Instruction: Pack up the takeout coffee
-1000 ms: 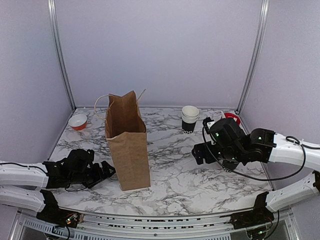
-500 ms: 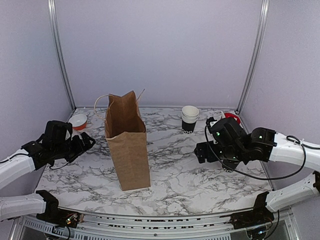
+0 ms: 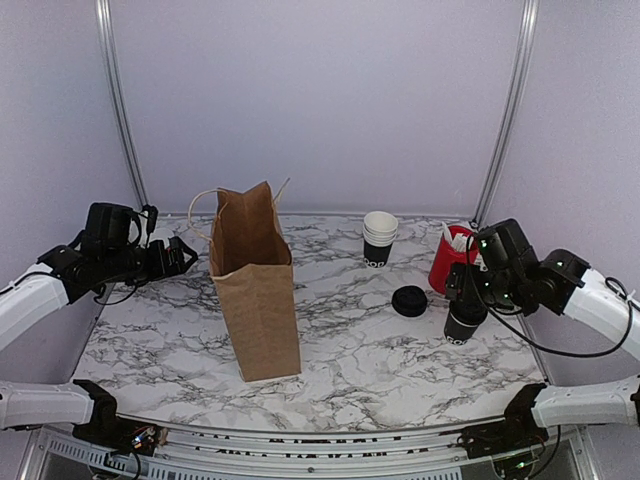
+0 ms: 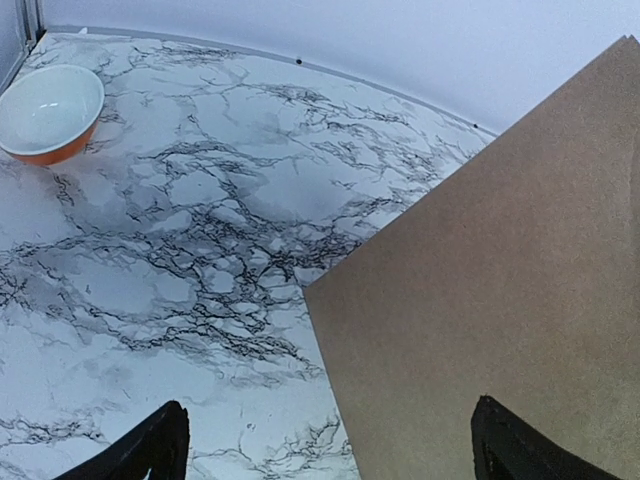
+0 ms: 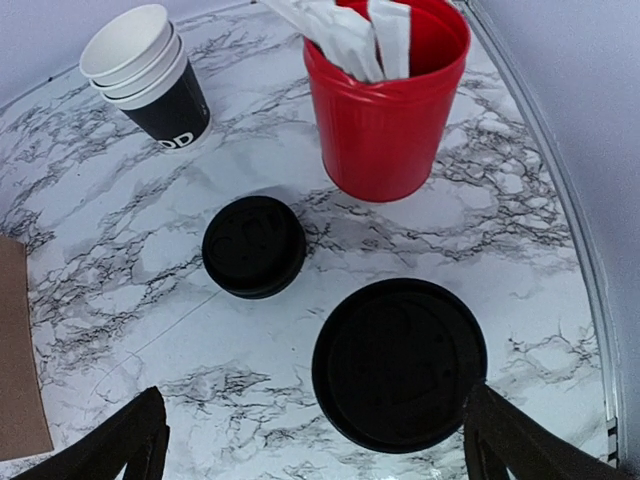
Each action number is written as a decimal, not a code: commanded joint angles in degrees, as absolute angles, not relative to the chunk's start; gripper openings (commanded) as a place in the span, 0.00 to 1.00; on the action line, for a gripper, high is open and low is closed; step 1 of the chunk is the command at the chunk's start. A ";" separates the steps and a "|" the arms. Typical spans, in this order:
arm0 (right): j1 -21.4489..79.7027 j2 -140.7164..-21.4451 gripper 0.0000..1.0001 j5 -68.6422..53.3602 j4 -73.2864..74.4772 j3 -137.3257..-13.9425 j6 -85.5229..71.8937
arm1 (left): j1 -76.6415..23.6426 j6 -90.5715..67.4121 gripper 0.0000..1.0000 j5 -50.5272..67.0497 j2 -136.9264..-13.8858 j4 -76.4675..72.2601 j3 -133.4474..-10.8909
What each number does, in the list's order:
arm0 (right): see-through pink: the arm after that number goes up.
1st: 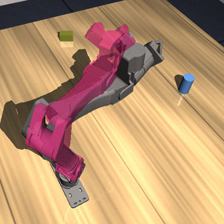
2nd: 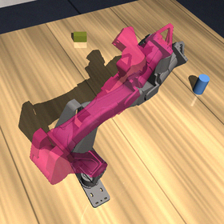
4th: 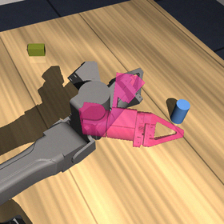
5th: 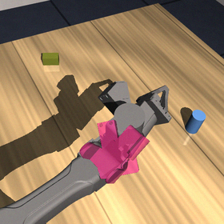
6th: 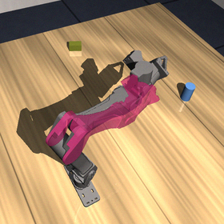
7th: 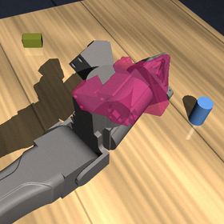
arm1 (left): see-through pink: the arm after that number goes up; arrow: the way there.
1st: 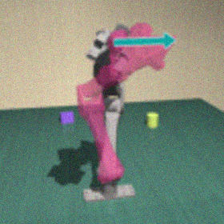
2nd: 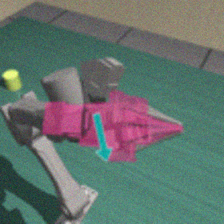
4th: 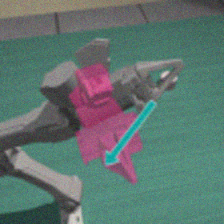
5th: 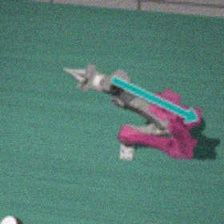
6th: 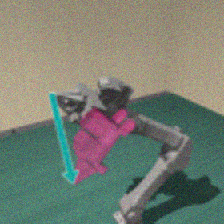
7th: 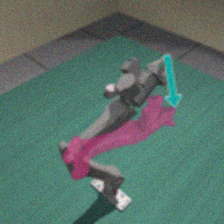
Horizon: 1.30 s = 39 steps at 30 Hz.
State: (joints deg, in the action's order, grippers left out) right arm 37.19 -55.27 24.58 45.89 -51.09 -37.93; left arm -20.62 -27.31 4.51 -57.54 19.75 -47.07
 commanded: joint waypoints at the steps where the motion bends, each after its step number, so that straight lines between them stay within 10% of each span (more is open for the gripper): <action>1: 30.00 -55.00 1.00 22.22 48.47 -50.68 -34.94 | -20.24 -20.41 0.99 6.24 -57.18 24.50 -51.21; 39: 23.24 -59.91 0.85 16.04 47.66 -48.93 -30.41 | -20.19 -18.63 0.99 1.55 -54.36 24.92 -48.70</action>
State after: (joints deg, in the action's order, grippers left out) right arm 23.75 -60.20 16.80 47.66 -48.62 -29.98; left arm -20.56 -19.03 1.06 -53.98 24.23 -49.60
